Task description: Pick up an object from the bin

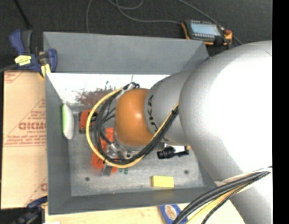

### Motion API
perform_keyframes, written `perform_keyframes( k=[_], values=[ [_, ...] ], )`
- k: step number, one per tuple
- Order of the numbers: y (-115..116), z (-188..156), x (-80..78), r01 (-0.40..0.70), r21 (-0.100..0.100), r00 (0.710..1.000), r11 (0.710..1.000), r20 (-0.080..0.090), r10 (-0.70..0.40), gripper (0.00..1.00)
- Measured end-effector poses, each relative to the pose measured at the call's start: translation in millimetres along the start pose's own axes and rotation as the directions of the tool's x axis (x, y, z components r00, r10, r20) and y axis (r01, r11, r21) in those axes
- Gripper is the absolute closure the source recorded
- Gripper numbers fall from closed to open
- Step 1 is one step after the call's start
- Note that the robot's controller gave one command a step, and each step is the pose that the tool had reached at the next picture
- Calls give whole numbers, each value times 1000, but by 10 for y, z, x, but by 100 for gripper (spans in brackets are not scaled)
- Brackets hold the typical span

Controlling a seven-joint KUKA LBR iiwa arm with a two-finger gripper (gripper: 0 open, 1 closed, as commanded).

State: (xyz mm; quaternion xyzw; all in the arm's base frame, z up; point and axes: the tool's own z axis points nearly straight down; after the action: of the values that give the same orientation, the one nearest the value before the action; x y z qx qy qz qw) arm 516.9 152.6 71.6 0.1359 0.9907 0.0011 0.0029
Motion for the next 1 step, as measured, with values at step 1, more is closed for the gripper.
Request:
perform_keyframes(
  k=[1],
  values=[
    [0, 0, 0, -1, 0, 1000, 1000, 0, 1, 100]
  ],
)
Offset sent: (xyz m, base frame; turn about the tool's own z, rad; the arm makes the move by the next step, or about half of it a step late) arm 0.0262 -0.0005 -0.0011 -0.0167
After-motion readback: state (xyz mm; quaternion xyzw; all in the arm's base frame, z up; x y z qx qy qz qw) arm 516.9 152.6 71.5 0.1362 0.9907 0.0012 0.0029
